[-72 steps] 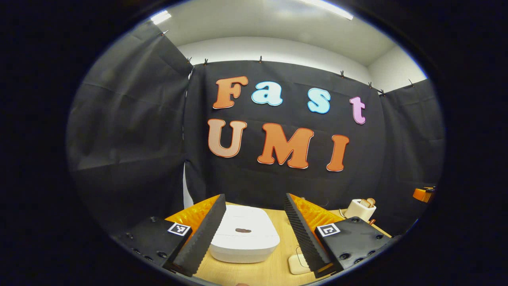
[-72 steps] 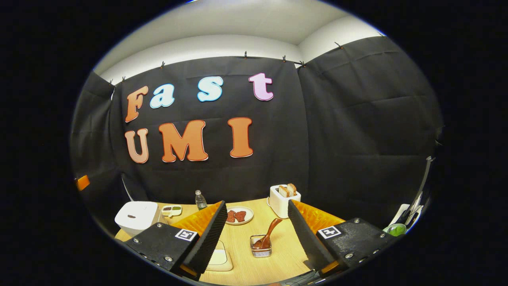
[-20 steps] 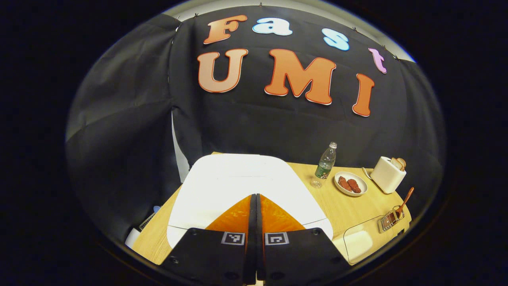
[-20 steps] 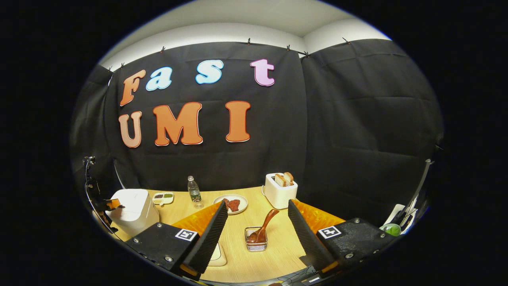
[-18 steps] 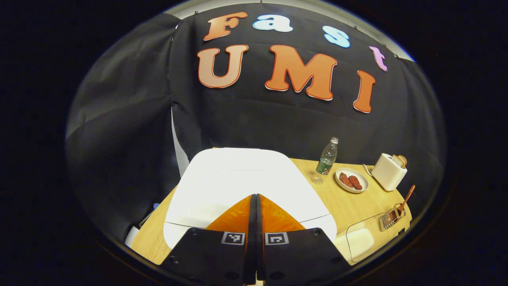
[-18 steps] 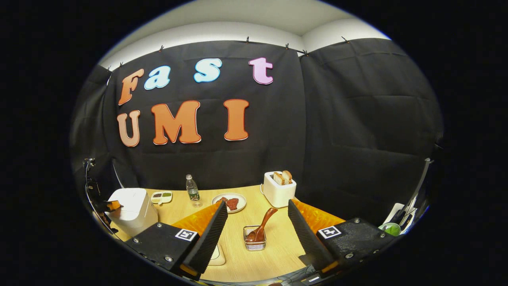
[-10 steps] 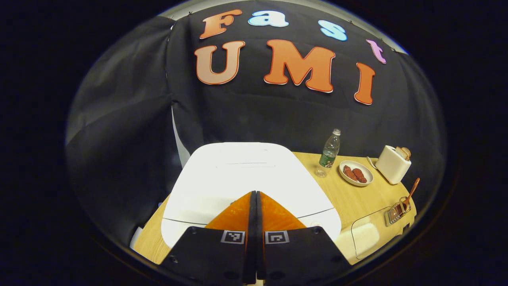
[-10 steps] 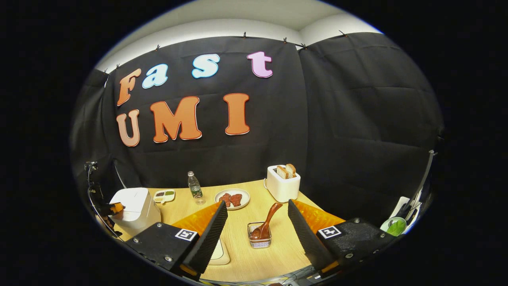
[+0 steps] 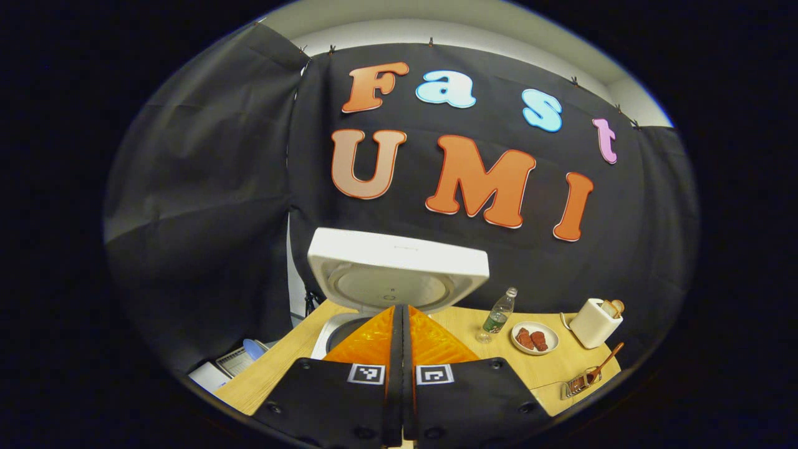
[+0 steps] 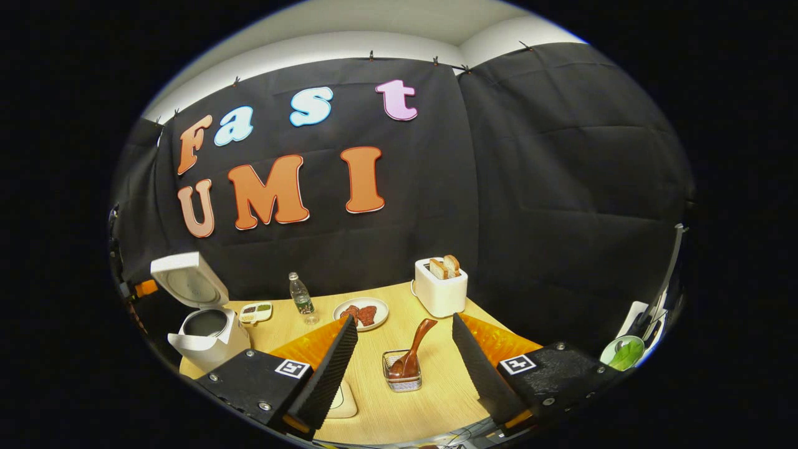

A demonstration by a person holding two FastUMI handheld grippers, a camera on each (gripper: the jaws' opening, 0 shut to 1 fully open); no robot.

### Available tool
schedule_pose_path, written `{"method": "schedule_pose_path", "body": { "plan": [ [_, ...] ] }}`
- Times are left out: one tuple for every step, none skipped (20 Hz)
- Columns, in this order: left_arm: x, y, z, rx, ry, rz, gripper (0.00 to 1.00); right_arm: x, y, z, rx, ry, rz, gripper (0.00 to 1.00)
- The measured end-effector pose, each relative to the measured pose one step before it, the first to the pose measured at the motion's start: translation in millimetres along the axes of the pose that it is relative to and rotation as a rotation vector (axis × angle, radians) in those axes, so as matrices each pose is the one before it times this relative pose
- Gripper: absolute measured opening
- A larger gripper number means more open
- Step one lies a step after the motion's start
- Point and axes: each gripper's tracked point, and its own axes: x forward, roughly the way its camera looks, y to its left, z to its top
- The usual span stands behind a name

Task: Close the left gripper, press the button to open the rice cooker; take a wooden spoon from the chopstick holder with the right hand, scoop a spoonful of rice and pour it into the rice cooker, then put the wooden spoon back into the chopstick holder.

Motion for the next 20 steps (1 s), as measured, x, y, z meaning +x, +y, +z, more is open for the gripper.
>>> {"method": "schedule_pose_path", "body": {
  "plan": [
    [-7.89, 0.93, 5.50, 0.01197, -0.01152, 0.00458, 0.05, 3.42, -2.77, -0.98, 0.00812, 0.00495, -0.00159, 0.95],
    [-7.70, 0.30, 6.01, 0.01007, -0.00641, 0.00254, 0.05, 3.72, -3.16, -2.81, 0.00772, 0.00502, -0.00075, 0.95],
    [-6.87, -0.52, 4.42, 0.00582, -0.00416, 0.00102, 0.05, 4.98, -2.05, -1.08, 0.00666, 0.00261, 0.00037, 0.95],
    [-7.54, -0.12, 4.63, 0.00025, -0.00614, 0.00045, 0.05, 5.54, -2.43, -2.09, 0.00421, 0.00299, 0.00125, 0.95],
    [-6.23, -0.30, 6.38, -0.00246, -0.00690, -0.00337, 0.05, 6.04, -1.79, -3.08, 0.00166, 0.00728, 0.00210, 0.95],
    [-6.39, -2.14, 4.23, -0.00071, -0.00519, -0.00757, 0.05, 8.35, -2.22, -5.86, 0.00098, 0.01431, 0.00401, 0.95],
    [-6.43, 0.85, 3.50, 0.00096, -0.00405, 0.00433, 0.05, 8.28, -0.36, -6.40, 0.00458, 0.01899, 0.00950, 0.95],
    [-7.59, 4.28, 3.34, 0.00305, -0.00254, 0.01344, 0.05, 7.96, -0.32, -6.26, 0.00845, 0.01862, 0.01140, 0.95],
    [-4.99, 2.55, 2.51, 0.00189, -0.00147, 0.00867, 0.05, 10.67, -1.47, -6.13, 0.00843, 0.01947, 0.00645, 0.95],
    [-6.21, -0.13, 2.01, 0.00122, 0.00057, 0.00759, 0.05, 10.65, -2.18, -7.23, 0.00631, 0.02116, 0.00428, 0.95],
    [-5.62, 4.91, 2.40, 0.00552, -0.00468, 0.01660, 0.06, 11.47, -0.94, -6.97, 0.00752, 0.02033, 0.00578, 0.94],
    [-5.88, 1.99, 1.41, 0.00826, -0.00248, 0.00483, 0.06, 10.25, -0.40, -5.66, 0.00720, 0.01722, 0.00789, 0.94],
    [-3.77, 2.76, 0.84, 0.00745, -0.00392, 0.01005, 0.12, 11.38, -2.64, -6.43, 0.01084, 0.02328, 0.00238, 0.95],
    [-4.41, 5.93, 0.68, 0.00848, -0.00412, 0.01868, 0.22, 13.76, -1.76, -6.75, 0.01680, 0.02514, 0.00227, 0.95],
    [-3.88, 3.42, 0.57, 0.00384, -0.00590, 0.01435, 0.28, 12.53, -0.38, -6.22, 0.02119, 0.02587, 0.00555, 0.94],
    [-4.58, 3.16, 1.13, -0.00410, -0.00236, 0.01262, 0.30, 10.55, -1.43, -2.49, 0.02079, 0.02081, 0.00625, 0.95],
    [-5.14, 3.26, -1.04, -0.01062, 0.00234, 0.01048, 0.25, 11.30, -1.13, -2.28, 0.01708, 0.01960, 0.00298, 0.95],
    [-2.50, 1.26, -0.37, -0.01312, 0.00420, -0.00171, 0.25, 10.10, 1.25, -3.14, 0.01201, 0.02079, 0.00308, 0.95],
    [-3.29, 0.56, -0.87, -0.01721, 0.00896, -0.00036, 0.44, 10.92, -1.00, -1.50, 0.00264, 0.01615, -0.00096, 0.95],
    [-2.53, 1.50, -4.50, -0.01128, 0.00321, 0.00931, 0.63, 10.45, -3.59, -2.25, -0.00113, 0.01416, -0.00710, 0.95]
  ]
}}
